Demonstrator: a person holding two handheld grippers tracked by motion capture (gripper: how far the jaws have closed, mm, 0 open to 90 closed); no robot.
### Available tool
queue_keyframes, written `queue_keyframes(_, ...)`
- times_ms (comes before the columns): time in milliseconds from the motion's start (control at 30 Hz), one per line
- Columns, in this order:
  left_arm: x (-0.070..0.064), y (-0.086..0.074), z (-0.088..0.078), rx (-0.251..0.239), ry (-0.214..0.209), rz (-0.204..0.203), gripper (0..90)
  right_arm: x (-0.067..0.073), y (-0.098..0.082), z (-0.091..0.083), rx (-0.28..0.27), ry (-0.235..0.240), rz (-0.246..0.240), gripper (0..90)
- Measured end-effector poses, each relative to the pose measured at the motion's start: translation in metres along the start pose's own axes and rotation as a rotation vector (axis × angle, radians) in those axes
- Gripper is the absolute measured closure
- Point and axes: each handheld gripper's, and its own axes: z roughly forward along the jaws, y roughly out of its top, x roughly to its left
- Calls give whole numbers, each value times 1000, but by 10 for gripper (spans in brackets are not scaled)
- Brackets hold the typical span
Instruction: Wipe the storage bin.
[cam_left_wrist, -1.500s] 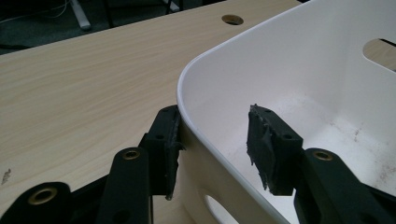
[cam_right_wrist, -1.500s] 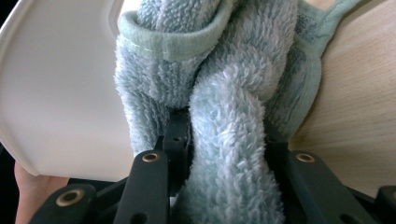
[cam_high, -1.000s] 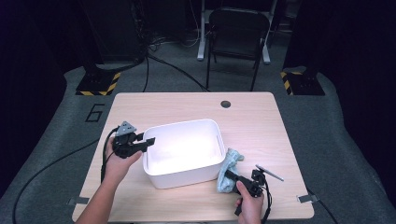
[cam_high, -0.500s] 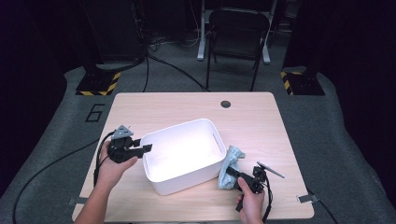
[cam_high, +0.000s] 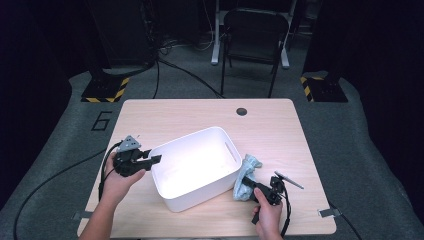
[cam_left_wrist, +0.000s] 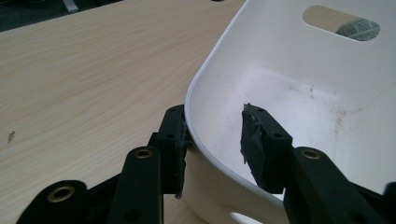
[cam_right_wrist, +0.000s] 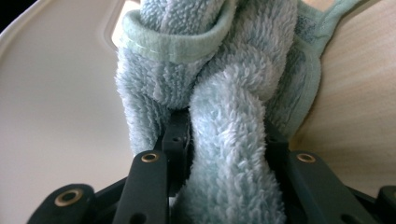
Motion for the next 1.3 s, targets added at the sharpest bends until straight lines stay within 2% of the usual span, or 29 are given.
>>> queue_keyframes(33, -1, 0, -1, 10, 6, 6, 635, 1, 0, 1, -5, 7, 11, 639)
queue_keyframes(133, -4, 0, -2, -2, 29, 14, 649, 0, 1, 3, -3, 1, 13, 639)
queue_keyframes(200, -5, -1, -4, 0, 30, 15, 651, 0, 1, 4, -1, 10, 24, 639)
queue_keyframes(233, -6, -1, -5, 2, 28, 16, 652, -1, 2, 5, -5, 11, 8, 639)
queue_keyframes(333, -7, -3, -6, 0, 31, 10, 654, -2, 3, 7, 3, 12, 15, 643)
queue_keyframes(400, -8, -3, -8, 12, 37, 14, 661, -2, 2, 9, 21, -3, 33, 646)
queue_keyframes(567, -9, -6, -8, -6, 54, -9, 671, -5, 2, 13, 54, -44, 4, 657)
queue_keyframes(733, -9, -7, -8, -8, 58, -13, 672, -2, 2, 13, 40, -24, 33, 672)
queue_keyframes(800, -10, -8, -8, -7, 61, -10, 672, 2, 2, 11, 44, 0, 71, 675)
queue_keyframes(867, -11, -8, -9, -6, 65, -15, 672, 8, 4, 9, 26, 19, 50, 675)
queue_keyframes(900, -11, -8, -9, -6, 66, -17, 672, 9, 6, 7, 13, 20, 9, 674)
queue_keyframes(967, -12, -8, -8, -9, 74, -12, 672, 18, 9, 3, -8, 42, -15, 673)
queue_keyframes(1033, -14, -8, -8, -7, 77, -11, 672, 28, 11, -2, -35, 75, -29, 670)
queue_keyframes(1067, -14, -8, -8, -6, 80, -12, 672, 35, 12, -5, -36, 96, -2, 669)
queue_keyframes(1133, -15, -7, -9, 7, 77, -5, 672, 44, 15, -9, -66, 117, -60, 665)
queue_keyframes(1233, -16, -8, -9, 2, 75, -7, 671, 55, 17, -15, -81, 139, -72, 663)
queue_keyframes(1267, -16, -8, -9, 4, 74, -3, 671, 55, 17, -15, -91, 142, -94, 662)
queue_keyframes(1300, -16, -8, -9, 4, 71, -4, 671, 55, 17, -15, -87, 133, -96, 661)
